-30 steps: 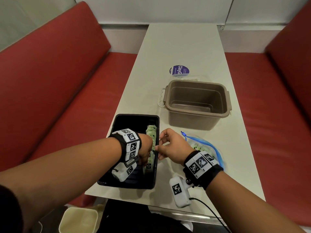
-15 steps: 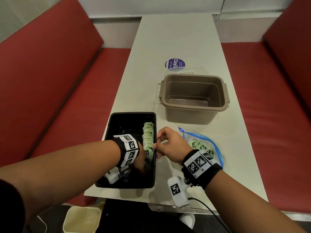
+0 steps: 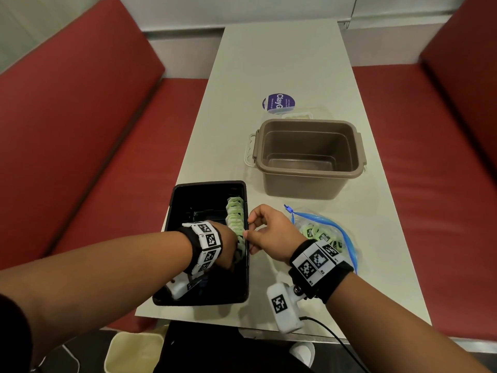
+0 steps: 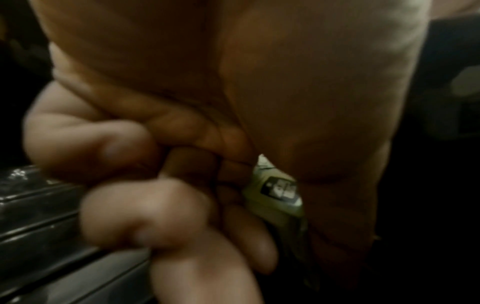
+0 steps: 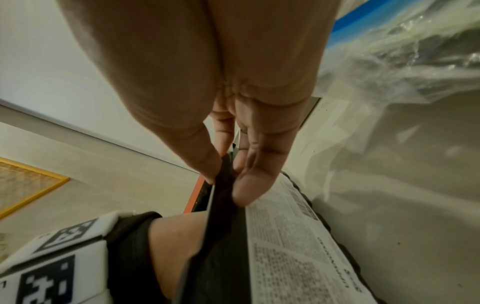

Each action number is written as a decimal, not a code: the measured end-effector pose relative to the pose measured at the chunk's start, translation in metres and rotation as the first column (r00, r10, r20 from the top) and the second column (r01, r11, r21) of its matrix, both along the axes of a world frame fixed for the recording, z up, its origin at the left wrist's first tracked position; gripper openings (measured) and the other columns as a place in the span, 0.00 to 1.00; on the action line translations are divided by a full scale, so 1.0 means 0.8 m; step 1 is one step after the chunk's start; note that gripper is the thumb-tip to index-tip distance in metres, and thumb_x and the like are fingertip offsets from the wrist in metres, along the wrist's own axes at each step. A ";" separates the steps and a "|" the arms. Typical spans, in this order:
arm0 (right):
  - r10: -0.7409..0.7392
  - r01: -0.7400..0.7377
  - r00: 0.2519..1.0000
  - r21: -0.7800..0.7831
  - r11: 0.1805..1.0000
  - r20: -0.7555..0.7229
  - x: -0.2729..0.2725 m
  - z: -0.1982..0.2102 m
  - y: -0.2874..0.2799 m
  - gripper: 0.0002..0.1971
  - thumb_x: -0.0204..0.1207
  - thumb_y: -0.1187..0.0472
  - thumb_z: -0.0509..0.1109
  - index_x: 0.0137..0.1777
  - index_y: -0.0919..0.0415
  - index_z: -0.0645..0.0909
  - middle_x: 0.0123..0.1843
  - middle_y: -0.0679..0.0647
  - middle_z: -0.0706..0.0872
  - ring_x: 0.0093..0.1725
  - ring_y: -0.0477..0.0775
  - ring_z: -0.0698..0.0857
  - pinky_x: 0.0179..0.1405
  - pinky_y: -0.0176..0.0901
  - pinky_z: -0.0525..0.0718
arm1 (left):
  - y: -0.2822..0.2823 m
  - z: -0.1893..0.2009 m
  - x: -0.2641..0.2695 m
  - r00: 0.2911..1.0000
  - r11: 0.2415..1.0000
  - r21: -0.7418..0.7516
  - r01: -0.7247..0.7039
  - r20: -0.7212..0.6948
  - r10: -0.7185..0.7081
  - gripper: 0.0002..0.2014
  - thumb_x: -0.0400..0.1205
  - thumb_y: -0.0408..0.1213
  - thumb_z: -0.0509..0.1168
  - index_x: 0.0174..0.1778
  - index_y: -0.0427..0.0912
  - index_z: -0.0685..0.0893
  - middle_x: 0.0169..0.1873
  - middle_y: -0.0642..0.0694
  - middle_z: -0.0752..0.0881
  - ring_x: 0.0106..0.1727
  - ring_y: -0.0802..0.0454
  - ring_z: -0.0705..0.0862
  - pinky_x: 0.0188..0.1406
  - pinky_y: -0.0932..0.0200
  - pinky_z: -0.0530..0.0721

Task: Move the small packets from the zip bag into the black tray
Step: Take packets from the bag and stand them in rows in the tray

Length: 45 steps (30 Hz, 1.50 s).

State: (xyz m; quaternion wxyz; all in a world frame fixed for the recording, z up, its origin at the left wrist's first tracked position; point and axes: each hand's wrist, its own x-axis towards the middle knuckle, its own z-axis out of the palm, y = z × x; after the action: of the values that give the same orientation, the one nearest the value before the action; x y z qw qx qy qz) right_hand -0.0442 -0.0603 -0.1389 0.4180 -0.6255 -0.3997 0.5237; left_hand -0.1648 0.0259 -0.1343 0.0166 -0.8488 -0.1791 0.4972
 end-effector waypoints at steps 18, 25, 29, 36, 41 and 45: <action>-0.009 0.009 1.000 -0.002 1.000 0.001 -0.001 -0.002 -0.003 0.11 0.77 0.74 0.72 0.46 0.61 0.73 0.34 0.55 0.82 0.26 0.59 0.85 0.37 0.59 0.90 | 0.010 -0.005 -0.011 0.785 0.757 -0.249 -0.605 -0.022 0.620 0.13 0.79 0.47 0.69 0.43 0.39 0.88 0.32 0.46 0.91 0.26 0.56 0.85 0.30 0.67 0.82; -0.015 0.015 1.000 0.005 1.000 0.020 -0.001 -0.001 -0.002 0.10 0.77 0.74 0.70 0.46 0.61 0.74 0.34 0.54 0.82 0.26 0.60 0.85 0.39 0.66 0.89 | 0.014 0.003 -0.006 0.792 0.769 -0.304 -0.563 0.069 0.607 0.14 0.81 0.42 0.67 0.30 0.45 0.80 0.19 0.52 0.84 0.17 0.66 0.80 0.18 0.76 0.75; 0.001 -0.001 1.000 -0.007 1.000 0.009 -0.003 0.004 -0.002 0.10 0.77 0.75 0.70 0.46 0.61 0.74 0.34 0.57 0.81 0.30 0.64 0.86 0.41 0.69 0.90 | 0.022 0.015 -0.003 0.765 0.714 -0.430 -0.553 0.077 0.639 0.12 0.82 0.37 0.69 0.32 0.47 0.80 0.16 0.54 0.83 0.21 0.62 0.83 0.24 0.73 0.80; 0.004 -0.004 1.000 -0.043 0.999 0.012 -0.003 0.011 -0.002 0.08 0.78 0.72 0.70 0.47 0.61 0.74 0.38 0.58 0.83 0.33 0.66 0.89 0.43 0.70 0.90 | 0.063 0.047 -0.011 0.705 0.660 -0.379 -0.649 0.026 0.709 0.18 0.70 0.57 0.79 0.30 0.44 0.91 0.33 0.48 0.93 0.25 0.58 0.84 0.29 0.67 0.82; -0.011 0.012 1.000 -0.038 0.999 0.023 0.018 0.030 -0.015 0.05 0.82 0.68 0.66 0.50 0.58 0.76 0.45 0.56 0.83 0.35 0.62 0.89 0.45 0.66 0.91 | 0.069 0.099 0.005 0.753 0.814 -0.179 -0.552 0.311 0.580 0.24 0.77 0.60 0.70 0.40 0.39 0.93 0.34 0.47 0.93 0.33 0.52 0.88 0.32 0.63 0.81; -0.110 0.111 0.987 -0.005 0.994 0.114 0.066 0.053 -0.045 0.14 0.77 0.77 0.59 0.48 0.58 0.78 0.46 0.57 0.87 0.30 0.57 0.86 0.36 0.55 0.88 | 0.028 0.137 0.042 0.664 0.919 -0.144 -0.367 0.651 0.367 0.12 0.80 0.47 0.68 0.39 0.43 0.89 0.34 0.50 0.88 0.40 0.47 0.85 0.42 0.57 0.81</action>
State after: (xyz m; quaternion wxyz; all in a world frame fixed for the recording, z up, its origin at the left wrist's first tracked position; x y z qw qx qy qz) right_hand 0.0086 -0.0962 -0.0964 0.4195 -0.6779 -0.3844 0.4655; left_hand -0.1309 0.0486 -0.0243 -0.1490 -0.9157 -0.3398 0.1541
